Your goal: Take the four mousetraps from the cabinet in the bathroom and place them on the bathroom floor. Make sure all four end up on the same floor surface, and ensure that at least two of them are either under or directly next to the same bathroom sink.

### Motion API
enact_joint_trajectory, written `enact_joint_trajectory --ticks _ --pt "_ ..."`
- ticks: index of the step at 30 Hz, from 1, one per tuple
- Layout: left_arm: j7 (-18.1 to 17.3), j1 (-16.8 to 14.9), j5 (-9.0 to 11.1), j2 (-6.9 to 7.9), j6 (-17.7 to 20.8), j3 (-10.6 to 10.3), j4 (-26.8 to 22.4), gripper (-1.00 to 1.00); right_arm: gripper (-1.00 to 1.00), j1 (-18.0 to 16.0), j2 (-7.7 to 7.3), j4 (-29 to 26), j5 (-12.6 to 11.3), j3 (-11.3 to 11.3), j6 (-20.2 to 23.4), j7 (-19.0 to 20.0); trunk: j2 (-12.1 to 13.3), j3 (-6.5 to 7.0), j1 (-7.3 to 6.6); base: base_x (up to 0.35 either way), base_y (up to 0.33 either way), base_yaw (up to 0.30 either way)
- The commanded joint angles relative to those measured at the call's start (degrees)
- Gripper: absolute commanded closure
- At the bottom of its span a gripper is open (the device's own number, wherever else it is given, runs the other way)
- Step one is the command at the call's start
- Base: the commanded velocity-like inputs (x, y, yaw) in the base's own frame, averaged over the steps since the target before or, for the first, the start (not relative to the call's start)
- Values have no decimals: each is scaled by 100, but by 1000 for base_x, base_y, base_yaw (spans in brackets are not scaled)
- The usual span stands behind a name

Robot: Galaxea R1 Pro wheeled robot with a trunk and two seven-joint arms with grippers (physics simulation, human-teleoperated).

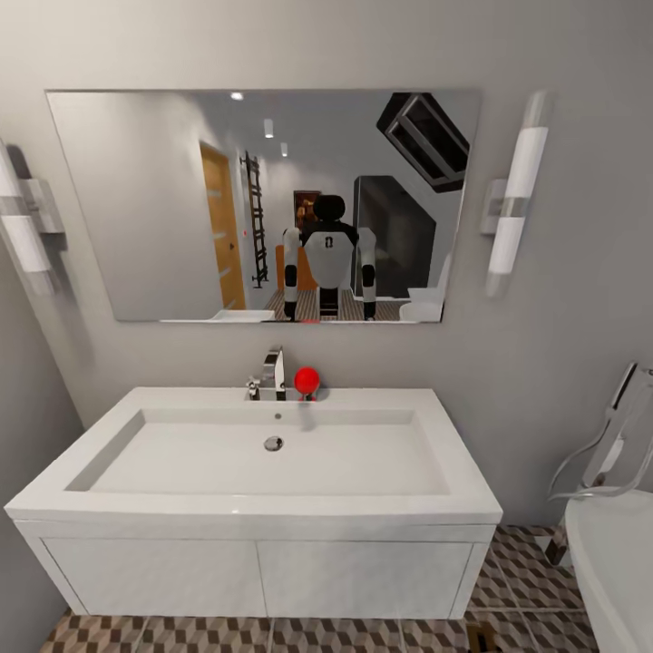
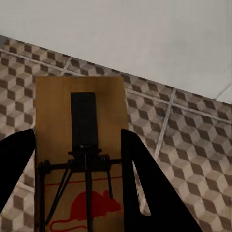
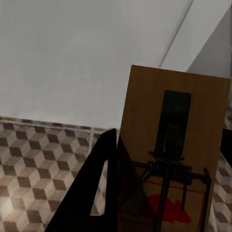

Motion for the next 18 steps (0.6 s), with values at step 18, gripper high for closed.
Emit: enact_joint_trajectory --ticks 18 --pt "1010 -9 -10 4 -420 -43 -204 100 100 277 3 20 -56 52 -258 -15 -729 -331 397 0 0 0"
